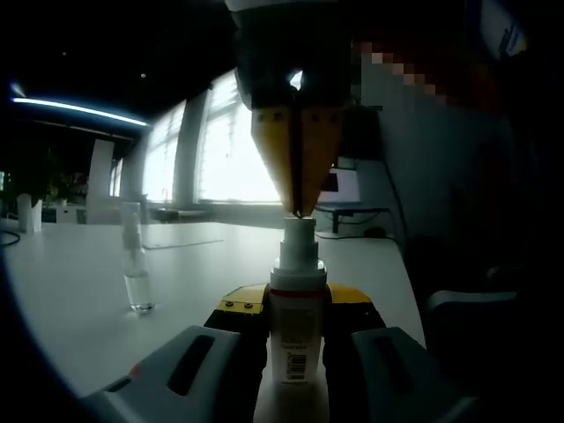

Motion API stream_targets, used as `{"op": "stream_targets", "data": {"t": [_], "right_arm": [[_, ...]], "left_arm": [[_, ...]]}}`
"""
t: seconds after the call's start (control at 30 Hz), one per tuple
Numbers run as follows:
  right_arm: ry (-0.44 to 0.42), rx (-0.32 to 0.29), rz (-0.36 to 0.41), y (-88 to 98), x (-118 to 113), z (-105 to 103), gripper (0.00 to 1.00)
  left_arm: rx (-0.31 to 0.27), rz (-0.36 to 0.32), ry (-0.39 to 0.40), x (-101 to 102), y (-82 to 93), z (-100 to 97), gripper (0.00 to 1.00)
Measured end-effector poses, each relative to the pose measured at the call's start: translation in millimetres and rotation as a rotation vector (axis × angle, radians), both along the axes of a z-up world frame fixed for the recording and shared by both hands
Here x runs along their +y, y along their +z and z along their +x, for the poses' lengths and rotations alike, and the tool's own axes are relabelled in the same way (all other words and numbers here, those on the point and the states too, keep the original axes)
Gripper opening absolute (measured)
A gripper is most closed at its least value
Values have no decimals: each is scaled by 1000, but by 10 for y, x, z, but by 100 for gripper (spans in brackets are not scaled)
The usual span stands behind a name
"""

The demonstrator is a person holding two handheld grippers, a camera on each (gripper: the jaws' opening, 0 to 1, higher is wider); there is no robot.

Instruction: Clamp pump bottle remove cover press pump head put on cover

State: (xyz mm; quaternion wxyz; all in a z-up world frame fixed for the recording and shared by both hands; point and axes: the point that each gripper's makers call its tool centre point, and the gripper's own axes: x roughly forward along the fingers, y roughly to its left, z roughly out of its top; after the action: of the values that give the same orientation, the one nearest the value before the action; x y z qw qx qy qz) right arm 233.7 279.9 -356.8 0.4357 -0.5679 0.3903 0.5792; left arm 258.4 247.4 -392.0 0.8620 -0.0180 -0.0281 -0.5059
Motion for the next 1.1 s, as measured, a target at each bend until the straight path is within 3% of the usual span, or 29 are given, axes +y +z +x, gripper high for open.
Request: {"op": "stream_targets", "data": {"t": [1.1], "right_arm": [[-1, -1, 5, 6, -4, -3, 0]], "left_arm": [[-1, 1, 0, -11, 7, -14, 14]]}}
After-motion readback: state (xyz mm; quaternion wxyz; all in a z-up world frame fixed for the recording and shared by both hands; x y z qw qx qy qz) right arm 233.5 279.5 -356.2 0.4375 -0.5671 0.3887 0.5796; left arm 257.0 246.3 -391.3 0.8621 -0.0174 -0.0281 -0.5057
